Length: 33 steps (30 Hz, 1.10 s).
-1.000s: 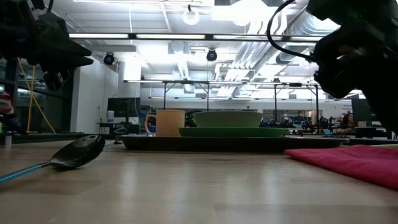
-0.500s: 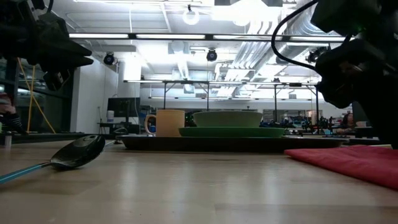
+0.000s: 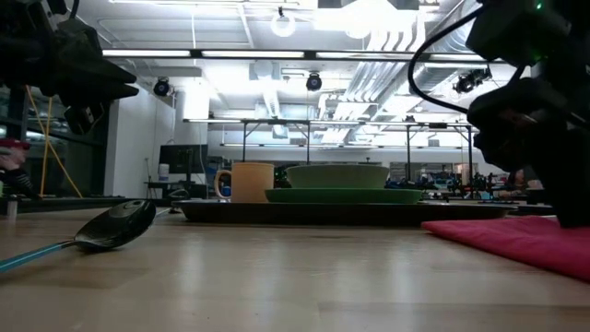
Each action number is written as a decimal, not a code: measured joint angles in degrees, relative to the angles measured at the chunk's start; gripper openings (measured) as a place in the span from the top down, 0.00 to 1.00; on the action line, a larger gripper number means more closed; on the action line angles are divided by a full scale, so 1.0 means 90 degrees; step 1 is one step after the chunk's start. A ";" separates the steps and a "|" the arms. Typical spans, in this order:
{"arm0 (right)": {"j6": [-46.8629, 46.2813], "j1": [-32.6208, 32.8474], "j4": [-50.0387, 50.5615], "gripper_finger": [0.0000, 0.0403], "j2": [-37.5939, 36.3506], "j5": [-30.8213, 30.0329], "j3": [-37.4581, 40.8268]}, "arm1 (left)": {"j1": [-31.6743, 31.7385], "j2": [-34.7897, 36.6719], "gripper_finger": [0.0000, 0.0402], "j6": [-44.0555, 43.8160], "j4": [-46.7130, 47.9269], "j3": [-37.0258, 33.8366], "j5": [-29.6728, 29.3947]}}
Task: Set up tray
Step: Put the red table napkin to the right of the green plate on the brown tray
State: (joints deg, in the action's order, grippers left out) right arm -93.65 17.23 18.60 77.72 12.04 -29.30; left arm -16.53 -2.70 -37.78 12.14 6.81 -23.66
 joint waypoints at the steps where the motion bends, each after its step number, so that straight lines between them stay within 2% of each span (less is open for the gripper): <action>1: 0.0000 -0.0002 -0.0027 0.82 0.0077 0.0048 0.0000 | 0.0000 0.0000 0.72 0.0000 0.0000 0.0000 -0.0002; 6: 0.0008 -0.0011 -0.0489 0.82 0.0482 0.0211 -0.0005 | 0.0002 0.0002 0.72 0.0000 0.0002 0.0000 -0.0001; 19: 0.0243 -0.0134 -0.0622 0.82 0.0523 0.0200 0.0000 | 0.0002 0.0000 0.72 0.0000 0.0018 0.0000 -0.0002; 23: 0.0287 -0.0135 -0.0511 0.86 0.0525 0.0167 0.0002 | 0.0001 0.0000 0.72 0.0000 0.0061 0.0000 -0.0032; 29: 0.0431 -0.0117 -0.0438 0.98 0.0526 0.0049 0.0012 | 0.0002 0.0000 0.72 0.0000 0.0058 0.0000 -0.0129; 33: 0.0433 -0.0119 -0.0294 0.98 0.0531 -0.0001 0.0005 | 0.0002 0.0002 0.72 0.0000 0.0059 0.0000 -0.0131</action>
State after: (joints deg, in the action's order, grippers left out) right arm -89.76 16.16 15.96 82.50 12.03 -29.26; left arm -16.52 -2.68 -37.78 12.67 6.81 -24.84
